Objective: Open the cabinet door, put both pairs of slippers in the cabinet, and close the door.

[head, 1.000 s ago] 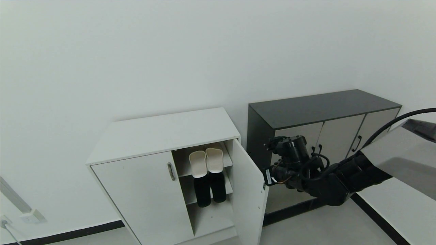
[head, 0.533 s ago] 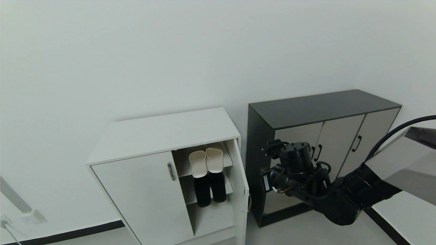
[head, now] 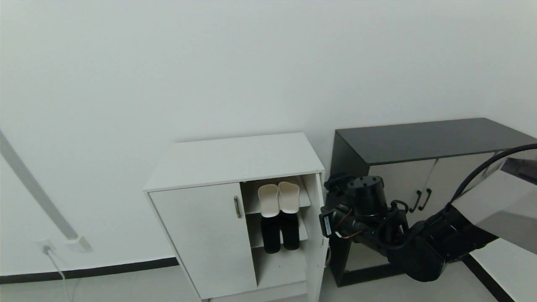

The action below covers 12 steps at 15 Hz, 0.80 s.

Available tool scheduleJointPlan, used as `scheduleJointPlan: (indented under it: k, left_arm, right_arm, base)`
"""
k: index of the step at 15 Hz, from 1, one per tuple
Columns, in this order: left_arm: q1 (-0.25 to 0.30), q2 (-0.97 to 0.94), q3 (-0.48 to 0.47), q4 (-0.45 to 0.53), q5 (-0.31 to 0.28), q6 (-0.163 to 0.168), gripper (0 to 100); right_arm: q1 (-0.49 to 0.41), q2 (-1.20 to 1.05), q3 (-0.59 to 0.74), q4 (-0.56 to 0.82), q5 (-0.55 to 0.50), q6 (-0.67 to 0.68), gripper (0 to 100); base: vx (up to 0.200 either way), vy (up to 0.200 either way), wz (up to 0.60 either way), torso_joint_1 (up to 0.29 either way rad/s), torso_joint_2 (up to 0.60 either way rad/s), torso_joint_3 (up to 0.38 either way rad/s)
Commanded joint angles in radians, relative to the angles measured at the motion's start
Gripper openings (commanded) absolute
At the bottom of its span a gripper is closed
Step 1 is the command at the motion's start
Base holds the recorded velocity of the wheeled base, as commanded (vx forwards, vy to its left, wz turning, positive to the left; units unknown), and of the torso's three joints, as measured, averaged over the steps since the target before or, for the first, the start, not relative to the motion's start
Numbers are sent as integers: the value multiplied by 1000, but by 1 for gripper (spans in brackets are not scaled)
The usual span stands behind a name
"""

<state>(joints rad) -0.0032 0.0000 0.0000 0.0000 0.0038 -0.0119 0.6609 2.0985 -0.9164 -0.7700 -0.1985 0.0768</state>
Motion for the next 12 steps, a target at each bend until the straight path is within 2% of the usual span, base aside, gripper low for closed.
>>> scheduleJointPlan:
  k: [1, 4, 7, 12]
  left_arm:
    - [0, 0, 0, 0, 1, 0, 0]
    - [0, 2, 0, 0, 1, -2, 0]
    - [0, 0, 0, 0, 2, -2, 0]
    - [0, 0, 0, 0, 2, -2, 0]
  right_arm:
    - [-4, 0, 2, -17, 1, -2, 0]
    - [-29, 2, -1, -26, -7, -29, 0]
    - [-107, 28, -15, -14, -35, -71, 0]
    - [-185, 80, -27, -22, -55, -71, 0]
  base:
    - [0, 0, 0, 0, 0, 0]
    - [0, 0, 0, 0, 0, 0]
    - [0, 0, 0, 0, 0, 0]
    - [0, 0, 0, 0, 0, 0]
